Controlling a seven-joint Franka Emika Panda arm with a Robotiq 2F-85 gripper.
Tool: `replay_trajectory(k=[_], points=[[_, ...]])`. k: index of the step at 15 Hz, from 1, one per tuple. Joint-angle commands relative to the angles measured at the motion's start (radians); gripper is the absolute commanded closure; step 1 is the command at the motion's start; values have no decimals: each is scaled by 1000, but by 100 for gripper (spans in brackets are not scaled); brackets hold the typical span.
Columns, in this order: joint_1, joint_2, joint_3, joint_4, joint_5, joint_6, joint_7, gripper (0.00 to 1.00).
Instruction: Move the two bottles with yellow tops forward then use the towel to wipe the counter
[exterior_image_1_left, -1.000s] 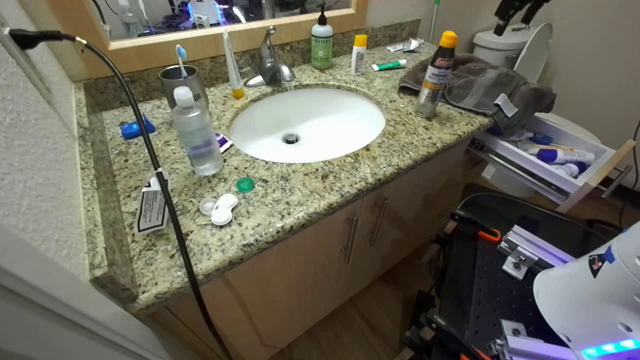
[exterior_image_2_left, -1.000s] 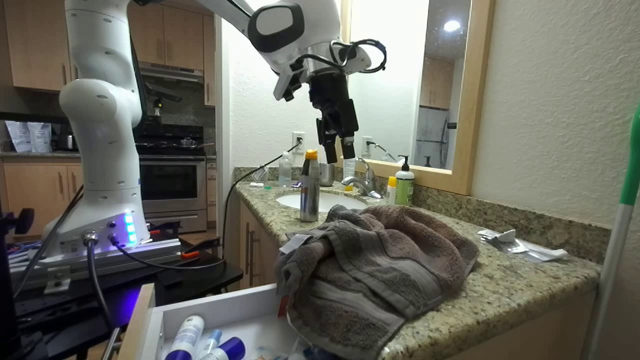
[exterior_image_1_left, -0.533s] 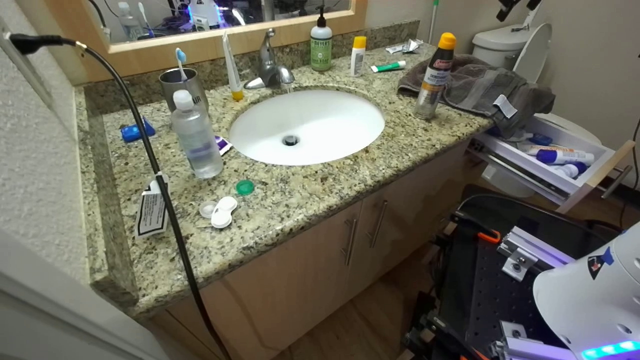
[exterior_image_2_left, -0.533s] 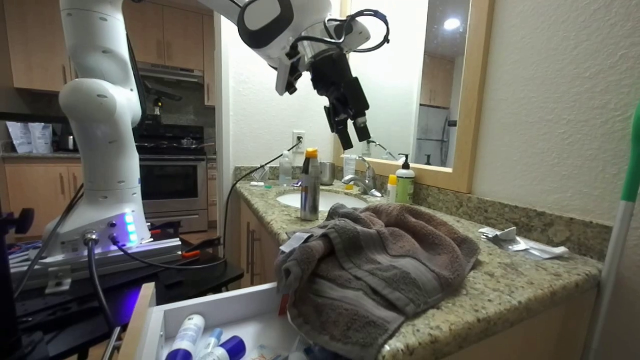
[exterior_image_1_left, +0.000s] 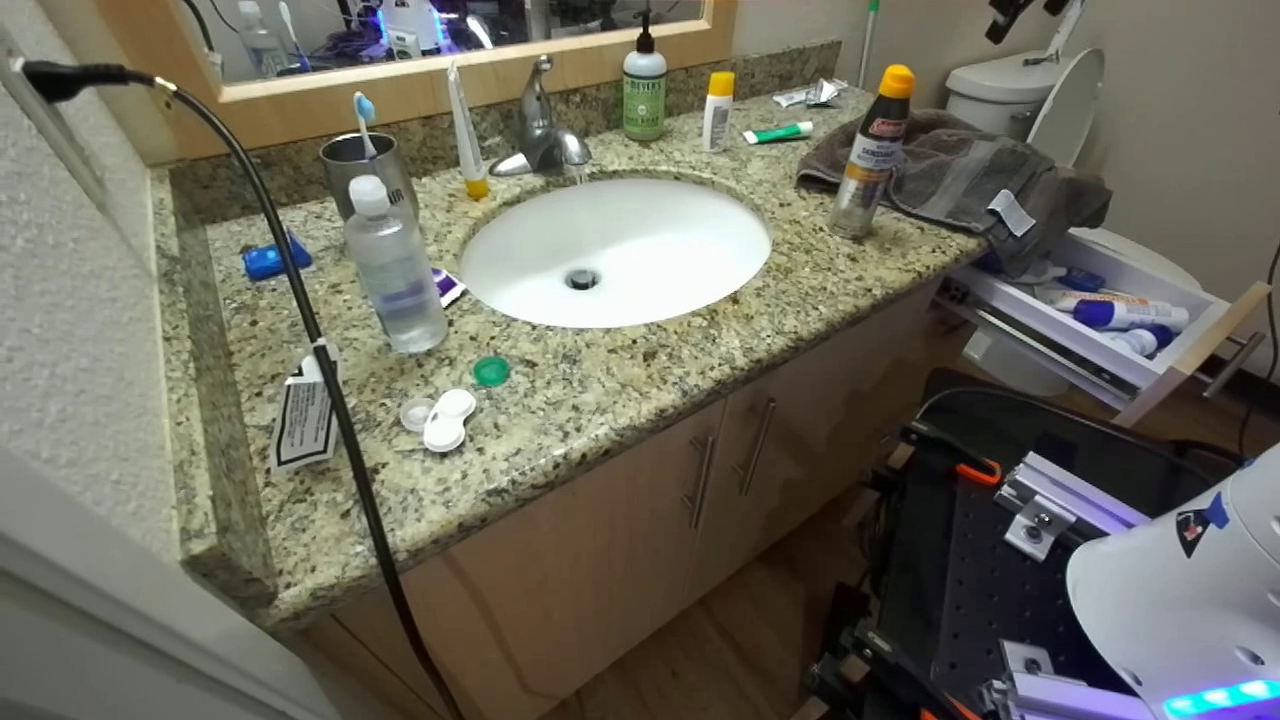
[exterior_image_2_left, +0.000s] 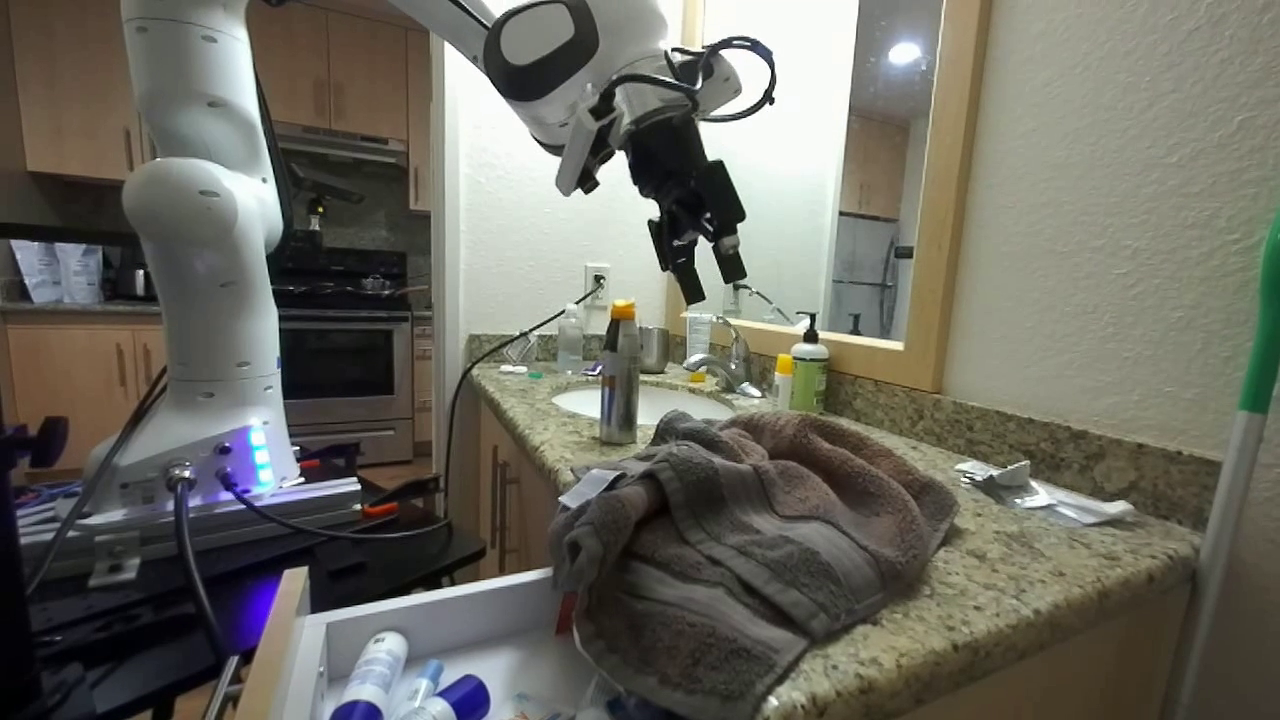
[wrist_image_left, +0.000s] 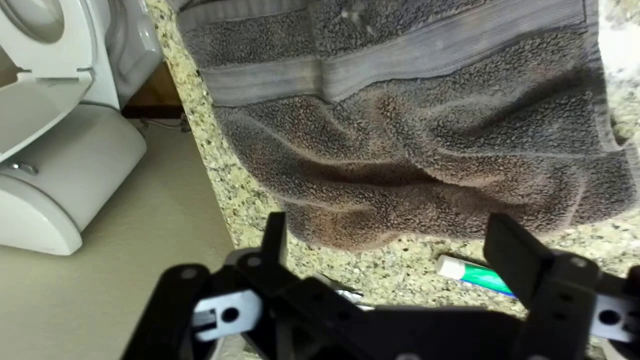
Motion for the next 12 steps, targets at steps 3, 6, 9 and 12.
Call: replay_trajectory(k=[3,6,9,12], points=[[16,-199,110,-154,-257,80,97,0],[66,-318,150,-223,-209,35,-14,0],[166,-439,119,-248,-88,-76,-187,0],[213,-528,115,-223,-17,-274,-323,0]])
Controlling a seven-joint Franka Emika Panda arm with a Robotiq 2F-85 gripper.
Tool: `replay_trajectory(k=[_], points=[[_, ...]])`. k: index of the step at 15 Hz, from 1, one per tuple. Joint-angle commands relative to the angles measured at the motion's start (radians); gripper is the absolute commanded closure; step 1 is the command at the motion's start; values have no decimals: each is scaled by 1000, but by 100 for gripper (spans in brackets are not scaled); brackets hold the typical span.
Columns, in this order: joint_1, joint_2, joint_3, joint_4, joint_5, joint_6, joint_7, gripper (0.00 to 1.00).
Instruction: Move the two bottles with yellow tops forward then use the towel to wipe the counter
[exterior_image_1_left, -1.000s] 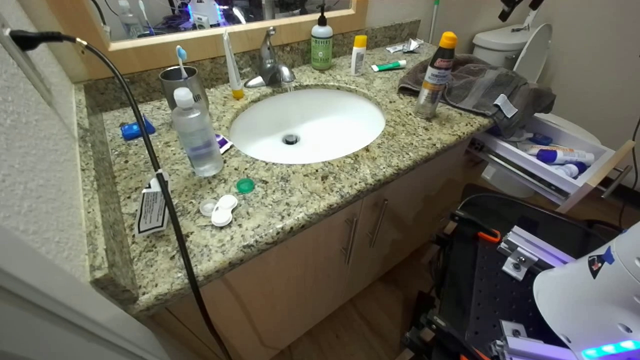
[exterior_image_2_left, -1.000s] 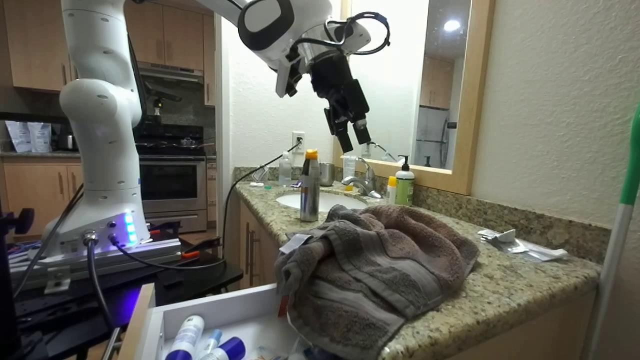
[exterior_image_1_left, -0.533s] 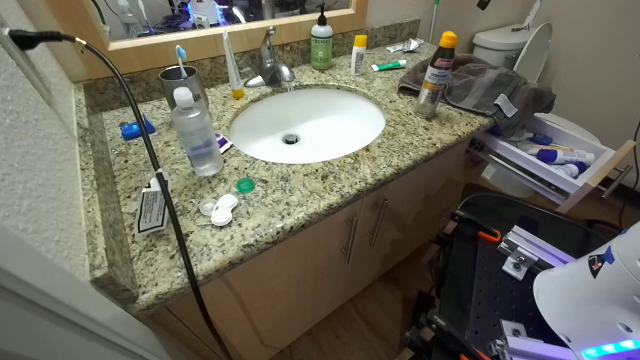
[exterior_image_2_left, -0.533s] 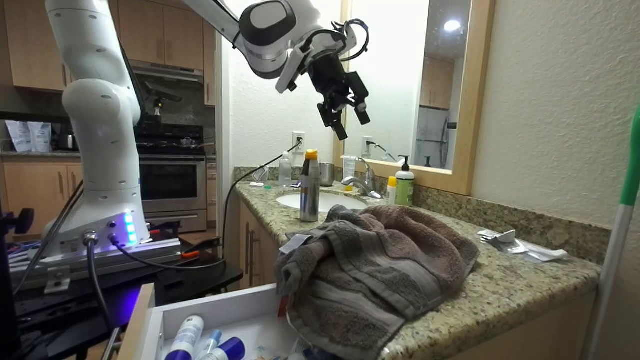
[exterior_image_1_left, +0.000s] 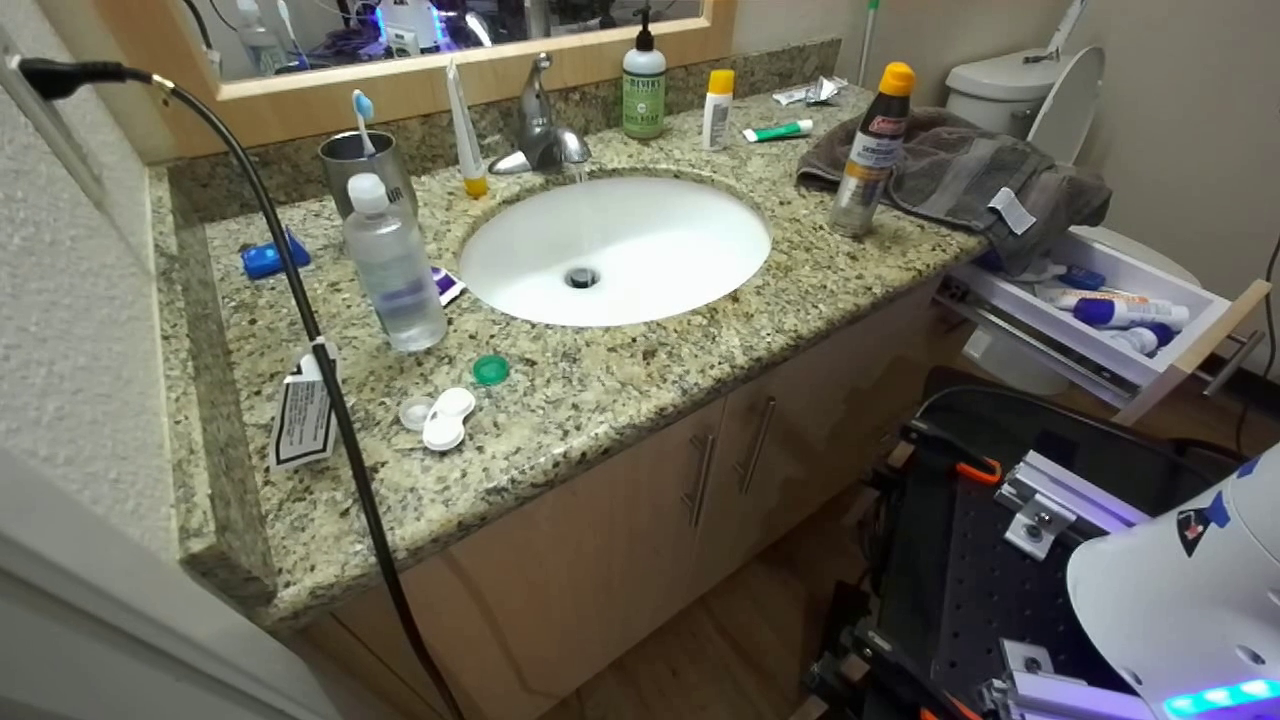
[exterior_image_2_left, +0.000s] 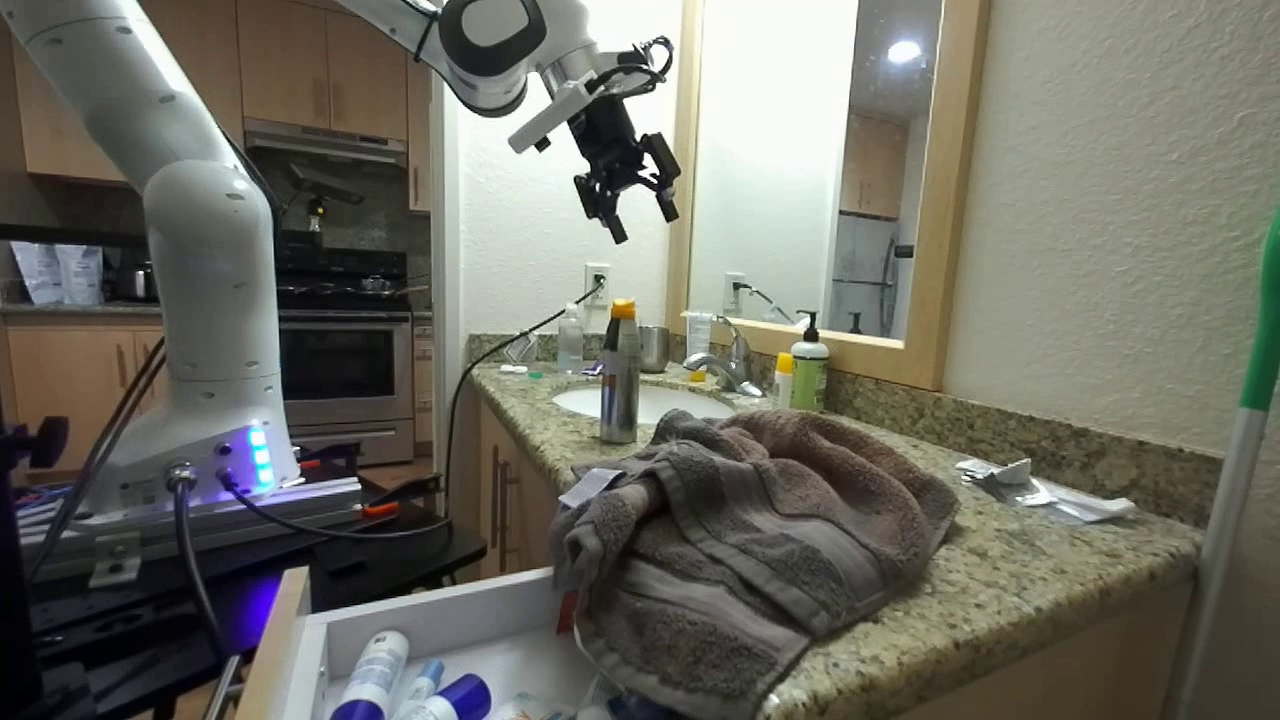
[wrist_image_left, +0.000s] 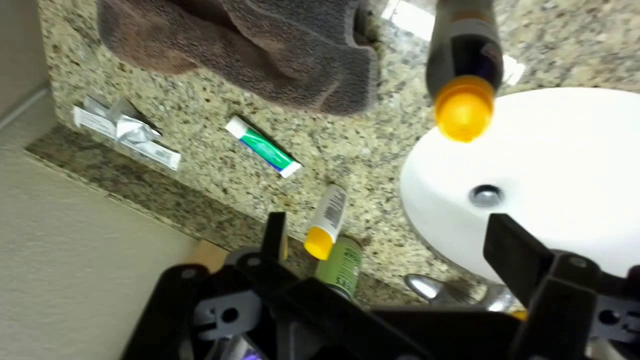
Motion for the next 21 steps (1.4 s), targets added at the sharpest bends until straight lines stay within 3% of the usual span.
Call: replay_trajectory(k=[1,4,7,8,11,16,21], points=[[38,-112,-7,-7,54,-218,-152,0],[20,-85,30,-4,6,-339,-147,0],[-1,-29,66,-52,-72,-310,-82,0],[19,-70,40,-19,-27,-335,-112,0],[17,-29,57,-38,-52,-331,-87,0],[36,81,38,29,-3,-253,-25,0],[44,267,22,121,87,-258,-20,0]])
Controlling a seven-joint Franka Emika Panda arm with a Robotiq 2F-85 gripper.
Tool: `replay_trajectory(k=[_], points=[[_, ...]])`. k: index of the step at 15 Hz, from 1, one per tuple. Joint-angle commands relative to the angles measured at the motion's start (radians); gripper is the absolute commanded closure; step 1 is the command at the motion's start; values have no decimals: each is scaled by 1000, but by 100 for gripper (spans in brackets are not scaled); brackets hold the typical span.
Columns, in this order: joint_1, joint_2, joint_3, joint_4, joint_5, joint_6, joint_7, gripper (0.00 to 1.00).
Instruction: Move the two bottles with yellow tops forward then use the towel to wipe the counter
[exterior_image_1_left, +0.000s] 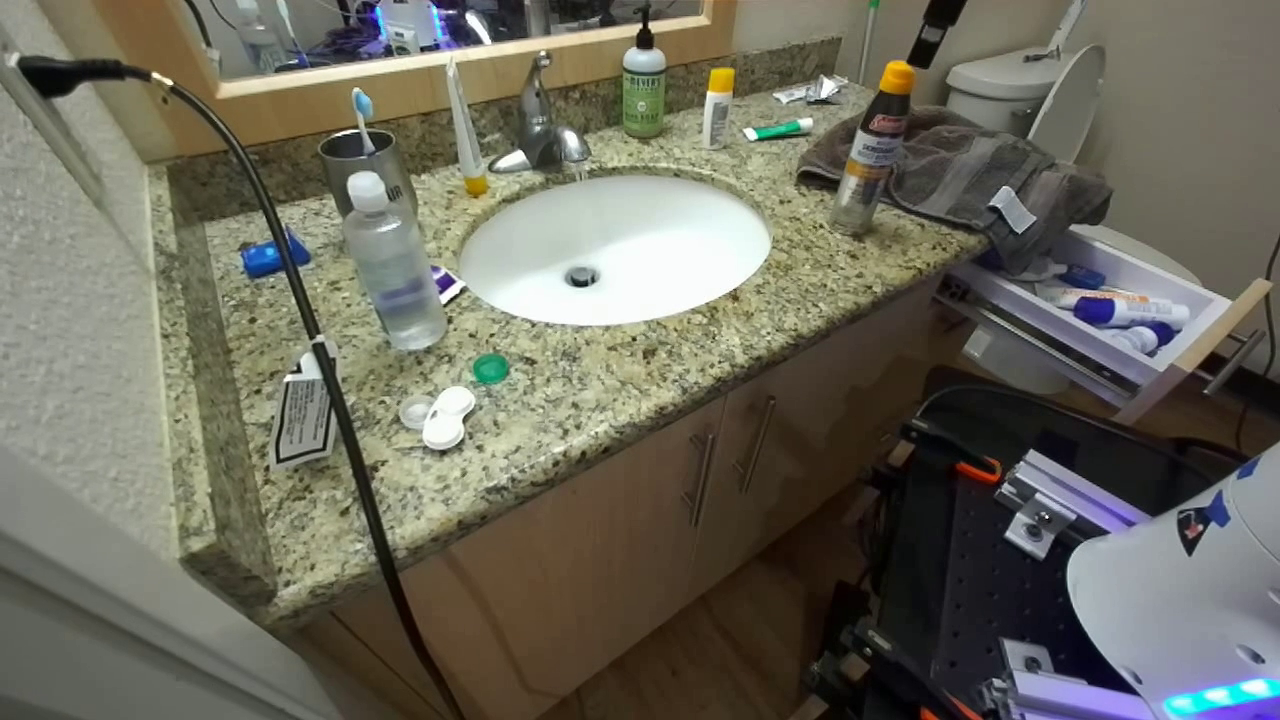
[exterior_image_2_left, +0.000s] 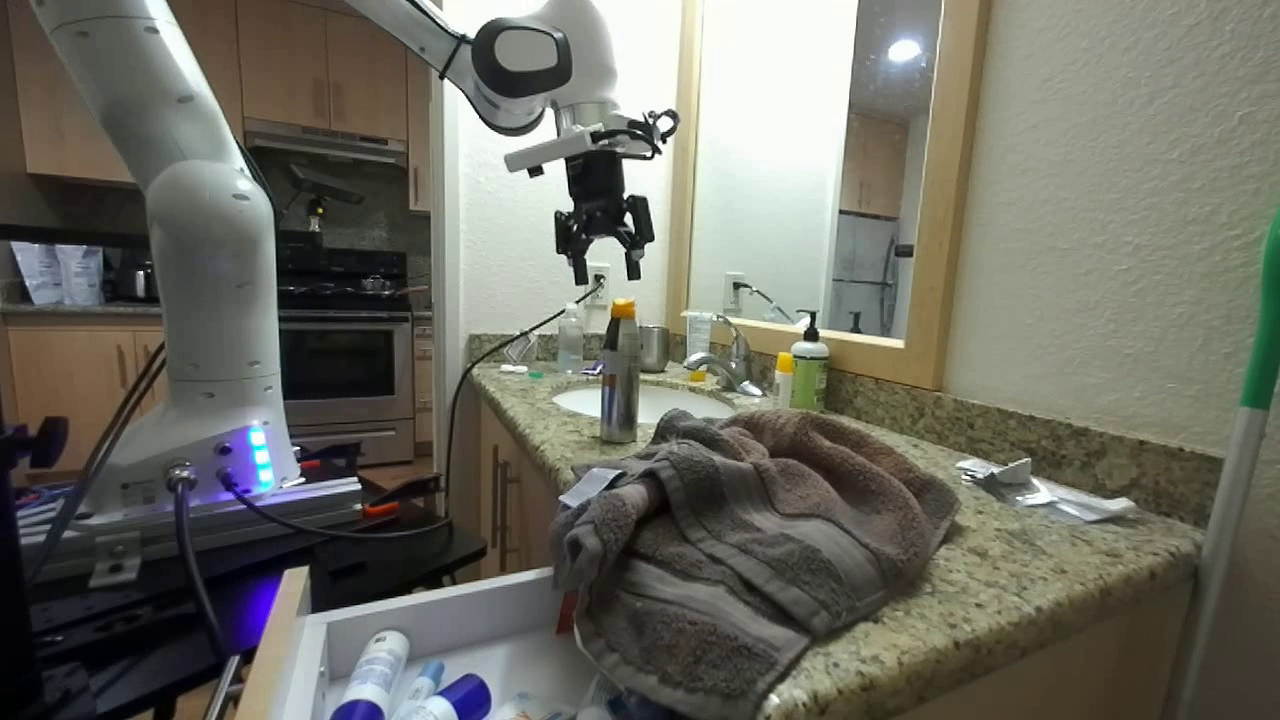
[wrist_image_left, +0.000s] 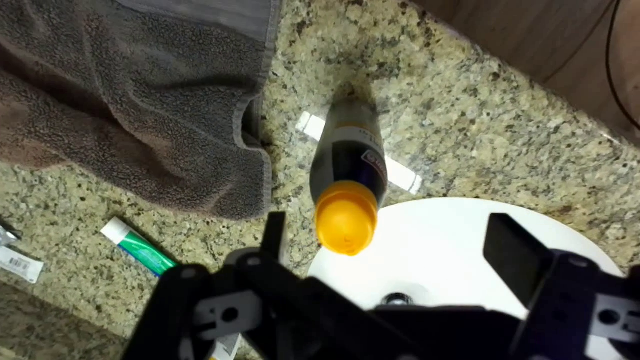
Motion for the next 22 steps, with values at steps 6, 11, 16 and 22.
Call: replay_trajectory(k=[6,11,16,22], points=[[-18,158,20,54,31,0,19,0],[-27,233,19,64,23,9,59,0],[-27,209,23,45,42,17,43,27],[-25,194,20,41,50,49,38,69]])
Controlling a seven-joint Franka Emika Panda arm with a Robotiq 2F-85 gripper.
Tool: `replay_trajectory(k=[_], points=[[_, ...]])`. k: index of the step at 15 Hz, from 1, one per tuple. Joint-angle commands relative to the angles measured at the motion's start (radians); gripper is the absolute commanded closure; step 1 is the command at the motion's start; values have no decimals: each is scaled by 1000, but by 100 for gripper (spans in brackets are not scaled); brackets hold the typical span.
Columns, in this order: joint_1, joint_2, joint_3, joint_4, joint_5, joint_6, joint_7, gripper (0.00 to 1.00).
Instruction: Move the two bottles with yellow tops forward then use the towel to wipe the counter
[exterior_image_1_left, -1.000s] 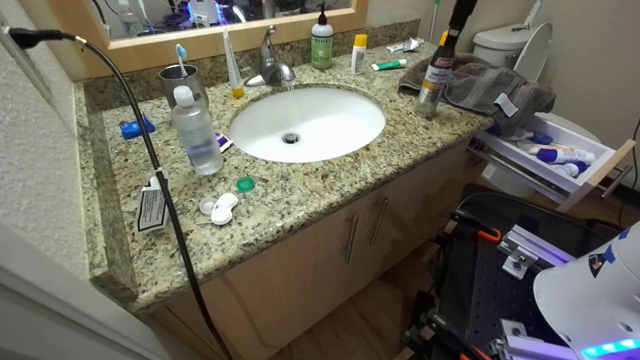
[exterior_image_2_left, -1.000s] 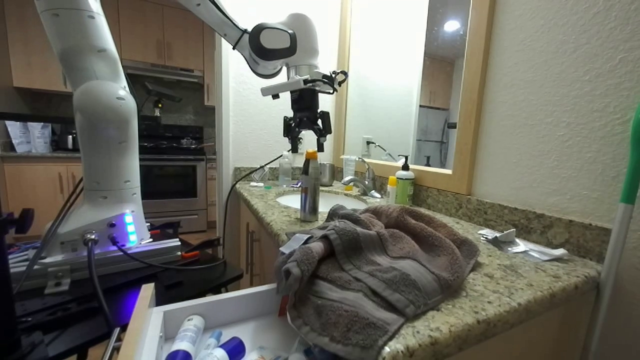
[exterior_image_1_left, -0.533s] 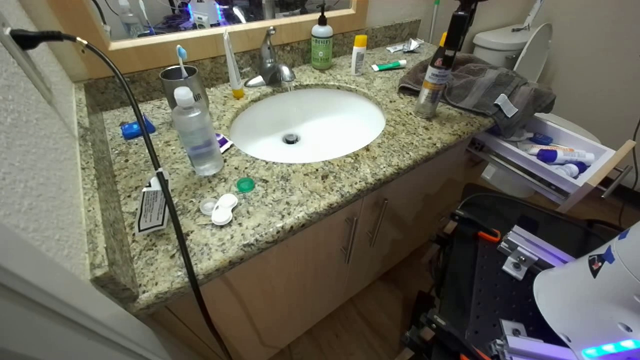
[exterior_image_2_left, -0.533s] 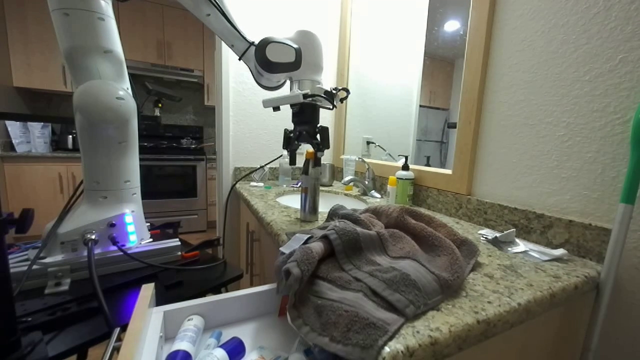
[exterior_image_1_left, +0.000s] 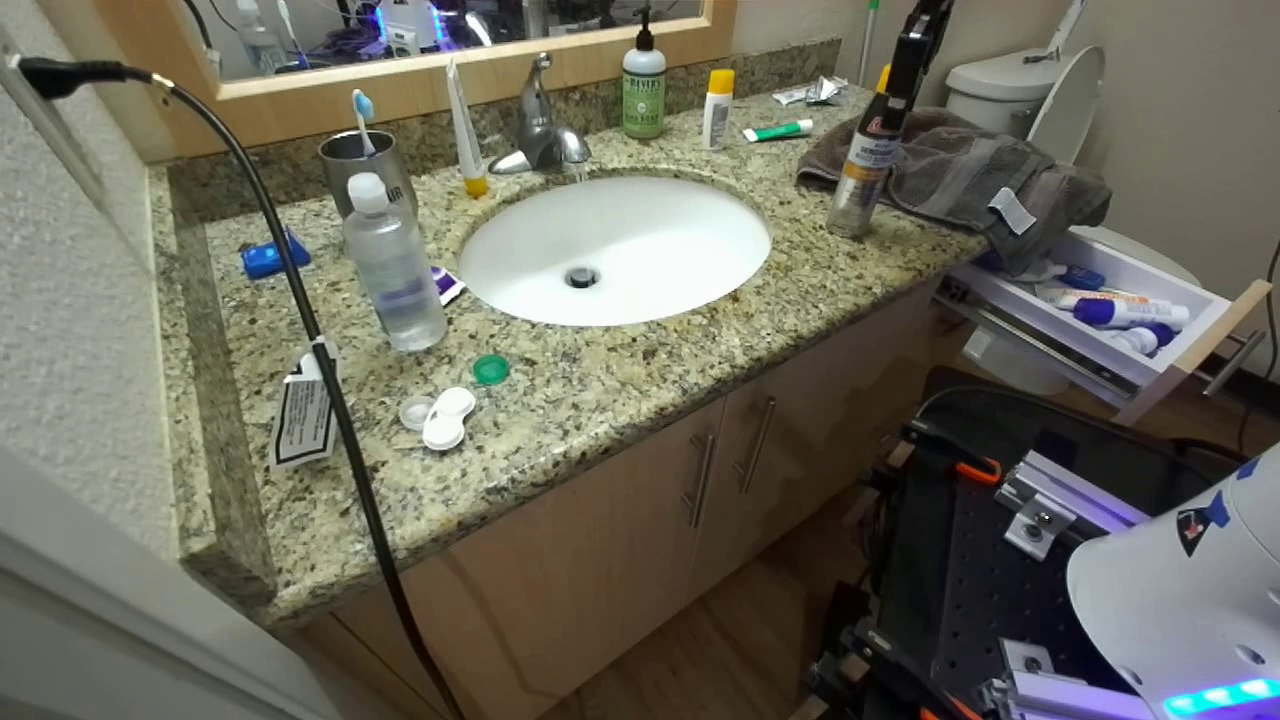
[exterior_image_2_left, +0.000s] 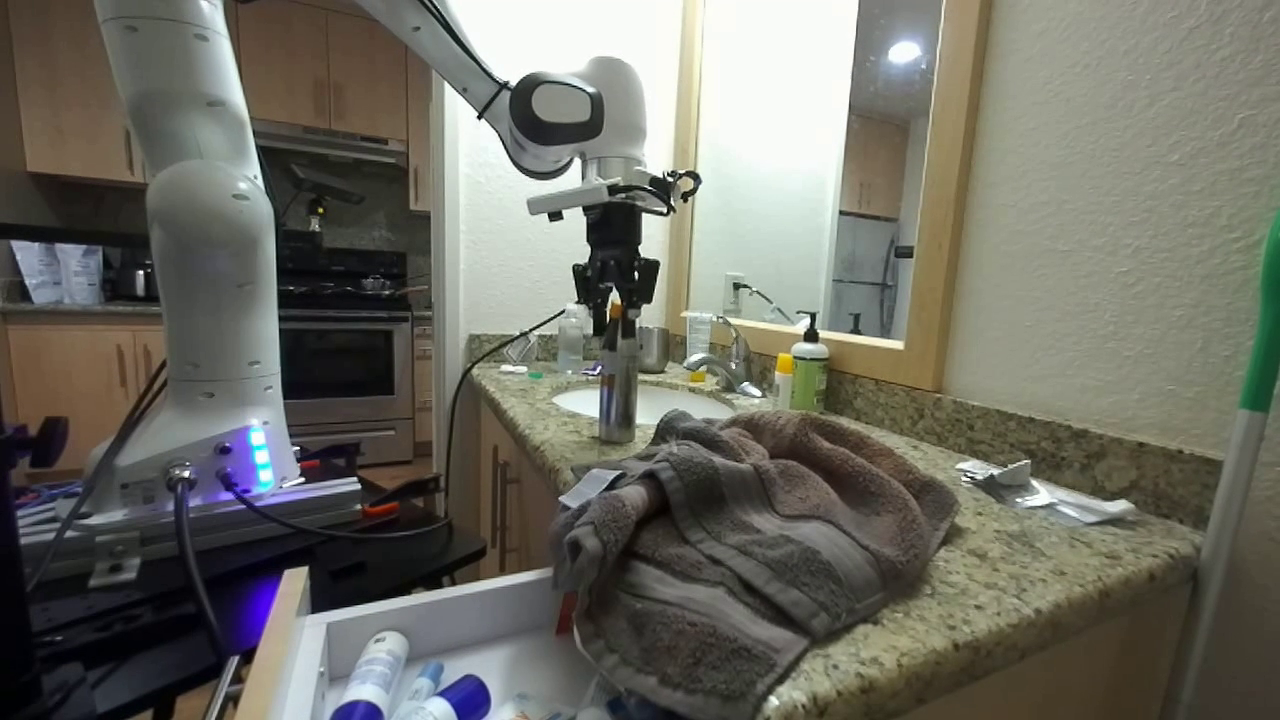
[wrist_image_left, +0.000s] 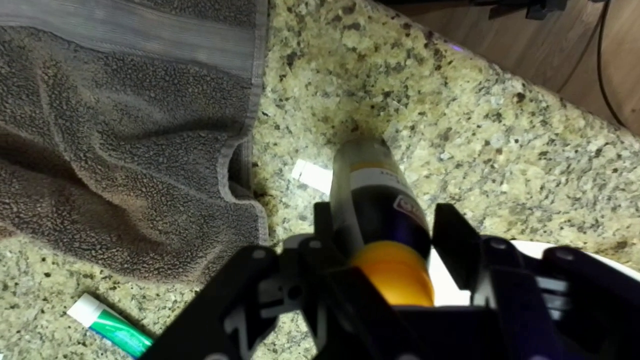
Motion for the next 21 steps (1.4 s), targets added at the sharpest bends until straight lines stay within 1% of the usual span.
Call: replay_trajectory(k=[1,5,8,11,13,16,18,19,21], points=[[-19,-12,17,-9,19,29,-14,75],[-17,-12,18,-2,20,21,-16,75],[-13,-54,10,35,74,-17,-54,75],[-7,-92,4,116,136,-71,-89,75],[-1,-93,5,184,154,-101,-81,75],[6,-61,18,287,128,-170,-54,75],[12,-77,20,300,125,-204,-92,75],[2,-90,20,262,128,-160,-62,50],[6,-90,25,276,128,-180,-69,50]])
